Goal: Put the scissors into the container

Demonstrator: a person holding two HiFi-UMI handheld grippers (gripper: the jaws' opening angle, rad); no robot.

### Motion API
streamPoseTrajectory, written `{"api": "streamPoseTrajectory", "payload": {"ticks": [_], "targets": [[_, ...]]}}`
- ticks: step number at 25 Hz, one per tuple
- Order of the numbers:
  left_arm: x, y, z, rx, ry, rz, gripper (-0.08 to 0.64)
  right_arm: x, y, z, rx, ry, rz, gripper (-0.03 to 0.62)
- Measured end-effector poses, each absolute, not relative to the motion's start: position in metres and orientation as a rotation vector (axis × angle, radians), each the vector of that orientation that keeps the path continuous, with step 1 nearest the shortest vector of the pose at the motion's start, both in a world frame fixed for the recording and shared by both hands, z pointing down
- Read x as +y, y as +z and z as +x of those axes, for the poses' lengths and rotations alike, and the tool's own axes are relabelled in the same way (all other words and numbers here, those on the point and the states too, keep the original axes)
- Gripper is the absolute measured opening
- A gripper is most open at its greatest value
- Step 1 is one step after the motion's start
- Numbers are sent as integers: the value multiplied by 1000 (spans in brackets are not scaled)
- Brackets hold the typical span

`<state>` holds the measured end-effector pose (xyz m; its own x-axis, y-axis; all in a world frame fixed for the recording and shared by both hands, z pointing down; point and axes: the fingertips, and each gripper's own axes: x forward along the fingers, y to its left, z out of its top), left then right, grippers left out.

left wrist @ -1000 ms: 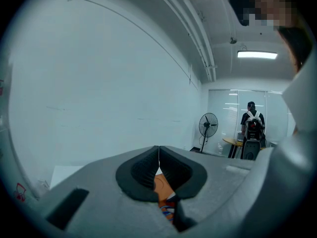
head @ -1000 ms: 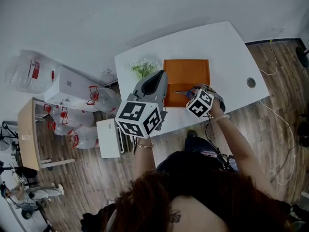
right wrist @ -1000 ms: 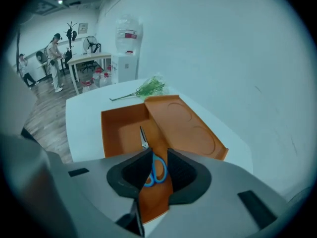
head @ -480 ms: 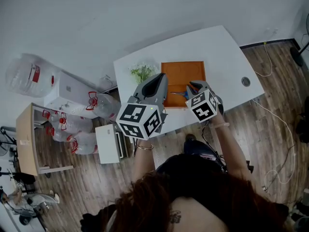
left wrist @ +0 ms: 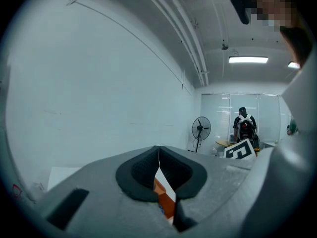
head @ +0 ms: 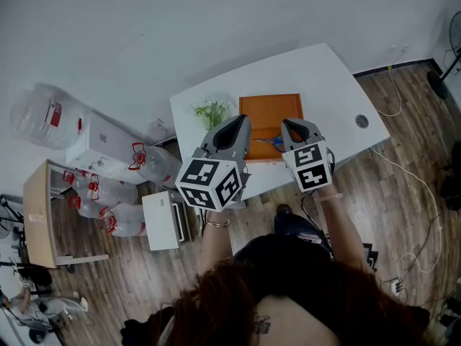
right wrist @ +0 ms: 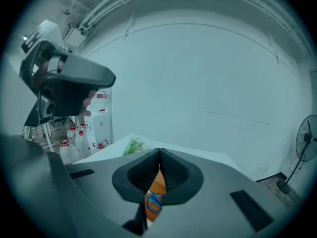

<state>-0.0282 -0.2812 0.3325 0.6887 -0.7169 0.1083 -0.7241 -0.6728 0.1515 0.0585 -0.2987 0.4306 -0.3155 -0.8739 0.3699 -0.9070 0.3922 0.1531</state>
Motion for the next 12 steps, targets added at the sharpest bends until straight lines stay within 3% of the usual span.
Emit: {"api": "streamPoseTrajectory", "payload": {"ticks": [12], "targets": [[-253,326,-33,-1162,46,2747,17,-263,387,67,-2317,70,1711,-2]]}}
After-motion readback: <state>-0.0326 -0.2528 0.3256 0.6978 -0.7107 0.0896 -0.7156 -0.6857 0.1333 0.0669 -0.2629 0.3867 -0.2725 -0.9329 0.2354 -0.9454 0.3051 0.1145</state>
